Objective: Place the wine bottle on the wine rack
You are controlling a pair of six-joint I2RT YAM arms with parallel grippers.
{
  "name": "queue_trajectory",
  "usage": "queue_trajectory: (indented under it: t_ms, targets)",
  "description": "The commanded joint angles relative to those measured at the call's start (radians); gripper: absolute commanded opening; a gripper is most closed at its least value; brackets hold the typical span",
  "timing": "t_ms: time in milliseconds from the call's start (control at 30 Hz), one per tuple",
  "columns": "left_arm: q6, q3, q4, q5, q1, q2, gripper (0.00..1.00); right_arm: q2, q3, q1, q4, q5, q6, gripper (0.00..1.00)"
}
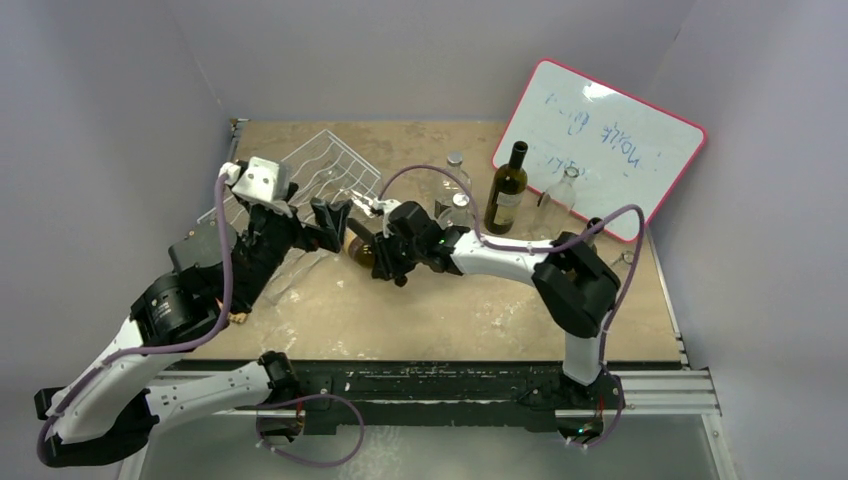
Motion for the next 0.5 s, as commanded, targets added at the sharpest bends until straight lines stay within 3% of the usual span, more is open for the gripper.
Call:
queue_trajectory:
  t_ms: [0, 233, 467]
  targets:
    - [-0.018, 0.06, -0.017, -0.041, 0.001, -0.025, 1.0, 0.038, 0.161, 0.012, 0.264, 0.033, -0.017, 0.0]
    - [-0.004, 0.07, -0.05, -0.074, 0.002, -0.036, 1.0, 0.151, 0.243, 0.016, 0.361, 0.104, -0.061, 0.0]
    - [0.006, 0.089, -0.07, -0.121, 0.001, -0.031, 1.0, 0.251, 0.37, 0.032, 0.311, 0.206, -0.154, 0.0]
